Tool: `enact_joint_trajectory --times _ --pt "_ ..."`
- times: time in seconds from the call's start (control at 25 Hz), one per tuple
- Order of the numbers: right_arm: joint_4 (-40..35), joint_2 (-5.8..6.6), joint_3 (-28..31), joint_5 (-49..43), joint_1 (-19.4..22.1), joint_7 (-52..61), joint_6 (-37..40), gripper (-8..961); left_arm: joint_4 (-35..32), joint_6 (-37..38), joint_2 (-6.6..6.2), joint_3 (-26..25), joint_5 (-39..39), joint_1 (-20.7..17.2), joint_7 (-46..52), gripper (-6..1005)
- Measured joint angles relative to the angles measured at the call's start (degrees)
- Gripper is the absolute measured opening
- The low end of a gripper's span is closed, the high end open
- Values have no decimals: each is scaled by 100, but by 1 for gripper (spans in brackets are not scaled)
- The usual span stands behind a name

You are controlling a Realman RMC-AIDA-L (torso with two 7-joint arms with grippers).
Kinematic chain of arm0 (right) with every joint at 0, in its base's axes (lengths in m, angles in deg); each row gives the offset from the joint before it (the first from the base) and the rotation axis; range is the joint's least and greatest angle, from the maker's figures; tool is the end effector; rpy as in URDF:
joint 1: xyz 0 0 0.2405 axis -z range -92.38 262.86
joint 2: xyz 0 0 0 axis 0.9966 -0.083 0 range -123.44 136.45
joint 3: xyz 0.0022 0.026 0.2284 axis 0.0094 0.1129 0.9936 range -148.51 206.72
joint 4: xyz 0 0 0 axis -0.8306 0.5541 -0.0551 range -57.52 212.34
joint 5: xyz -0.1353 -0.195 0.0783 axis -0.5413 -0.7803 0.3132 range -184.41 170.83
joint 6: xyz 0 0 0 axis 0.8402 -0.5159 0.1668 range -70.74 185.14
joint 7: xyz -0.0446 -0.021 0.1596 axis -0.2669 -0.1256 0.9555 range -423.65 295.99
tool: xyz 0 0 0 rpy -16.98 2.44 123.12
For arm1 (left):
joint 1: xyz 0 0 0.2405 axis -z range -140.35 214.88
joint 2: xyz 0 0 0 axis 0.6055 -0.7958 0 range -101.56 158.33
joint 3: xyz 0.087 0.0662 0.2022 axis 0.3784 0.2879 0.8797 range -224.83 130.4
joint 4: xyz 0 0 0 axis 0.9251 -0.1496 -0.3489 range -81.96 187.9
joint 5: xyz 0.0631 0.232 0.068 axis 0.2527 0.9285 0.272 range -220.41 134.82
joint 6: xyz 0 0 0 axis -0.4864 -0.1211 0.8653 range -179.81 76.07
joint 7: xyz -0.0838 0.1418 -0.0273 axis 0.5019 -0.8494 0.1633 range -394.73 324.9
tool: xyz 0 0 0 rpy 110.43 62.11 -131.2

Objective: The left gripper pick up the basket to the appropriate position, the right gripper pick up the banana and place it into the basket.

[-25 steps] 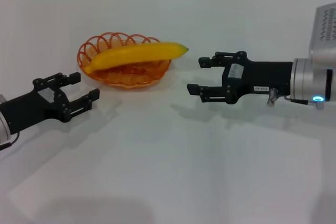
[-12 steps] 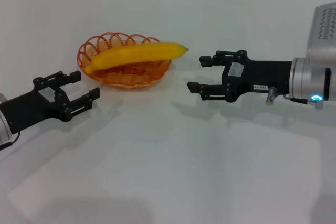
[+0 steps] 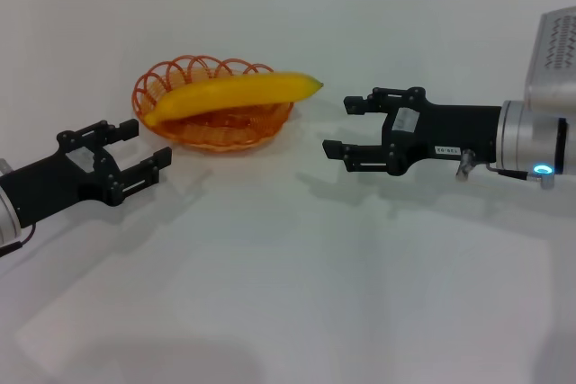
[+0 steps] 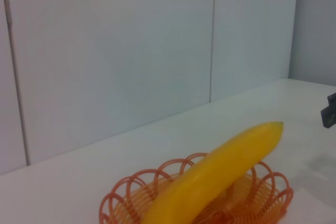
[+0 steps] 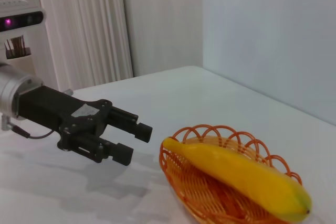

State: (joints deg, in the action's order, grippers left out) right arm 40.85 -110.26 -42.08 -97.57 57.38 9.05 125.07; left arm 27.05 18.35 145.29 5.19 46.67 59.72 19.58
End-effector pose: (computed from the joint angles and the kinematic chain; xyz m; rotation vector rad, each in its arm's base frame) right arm 0.2412 0.3816 -0.0544 -2.6897 0.4425 0.5453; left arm -0.3209 0.3523 -0.0253 -2.4033 -0.4994 -0.5919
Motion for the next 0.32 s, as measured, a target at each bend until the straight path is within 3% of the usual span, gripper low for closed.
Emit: enact_joint_trajectory --times 0.32 --pt "40 -14 0 12 -12 -33 -38 763 0 0 -1 -2 -55 -9 4 661"
